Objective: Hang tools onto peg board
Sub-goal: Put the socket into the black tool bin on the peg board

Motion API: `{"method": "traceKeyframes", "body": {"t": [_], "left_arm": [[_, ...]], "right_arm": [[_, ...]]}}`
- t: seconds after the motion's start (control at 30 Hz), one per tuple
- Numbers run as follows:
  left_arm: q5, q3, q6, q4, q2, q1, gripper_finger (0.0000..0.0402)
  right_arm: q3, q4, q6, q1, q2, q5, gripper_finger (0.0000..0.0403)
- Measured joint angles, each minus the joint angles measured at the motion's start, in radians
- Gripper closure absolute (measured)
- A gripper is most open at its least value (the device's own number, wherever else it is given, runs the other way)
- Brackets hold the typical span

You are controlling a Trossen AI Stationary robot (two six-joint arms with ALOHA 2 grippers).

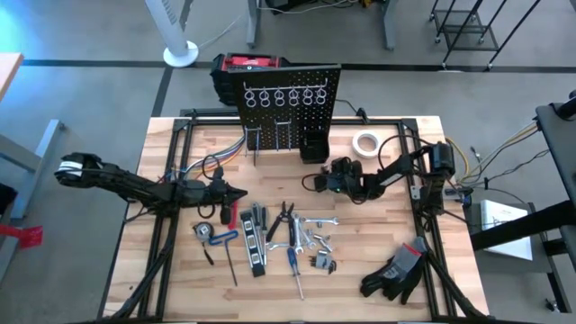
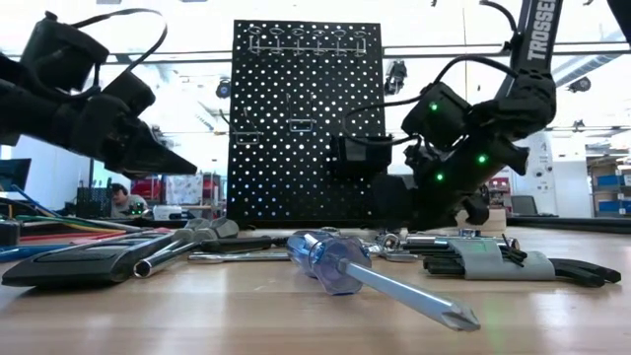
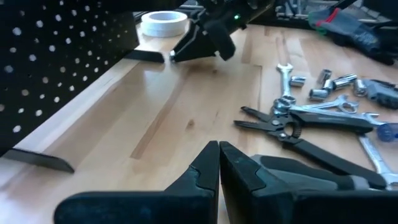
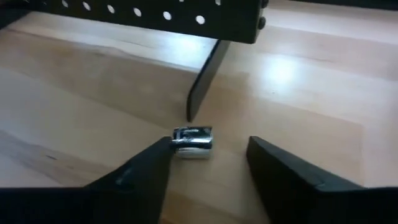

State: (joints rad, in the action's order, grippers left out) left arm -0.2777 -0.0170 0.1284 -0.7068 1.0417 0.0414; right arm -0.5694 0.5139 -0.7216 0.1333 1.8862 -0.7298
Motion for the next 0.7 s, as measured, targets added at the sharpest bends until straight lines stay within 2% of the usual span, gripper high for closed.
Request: {"method": "traceKeyframes", "body": {"t": [0.13,0.27,0.5,0.7], "left_arm": [[-0.03,0.0,0.0,-0.001,0.013,0.0,0.0401],[-0.03,0.0,0.003,-0.001,0.025,0.0,0.0401],[-0.03,0.0,0.011,-0.002,0.046,0.0,0.0401],[-0.03,0.0,0.035,-0.003,0.05,0.0,0.0401]], "right_arm": [[-0.014,0.007,0.08,0.005,0.003,0.016,0.0281],[-0.021,0.016,0.133,0.023,0.003,0.041,0.0322],[-0.021,0.025,0.246,0.058,0.003,0.067,0.0335],[-0.017,0.026,0.256,0.034,0.002,0.072,0.0342]]}}
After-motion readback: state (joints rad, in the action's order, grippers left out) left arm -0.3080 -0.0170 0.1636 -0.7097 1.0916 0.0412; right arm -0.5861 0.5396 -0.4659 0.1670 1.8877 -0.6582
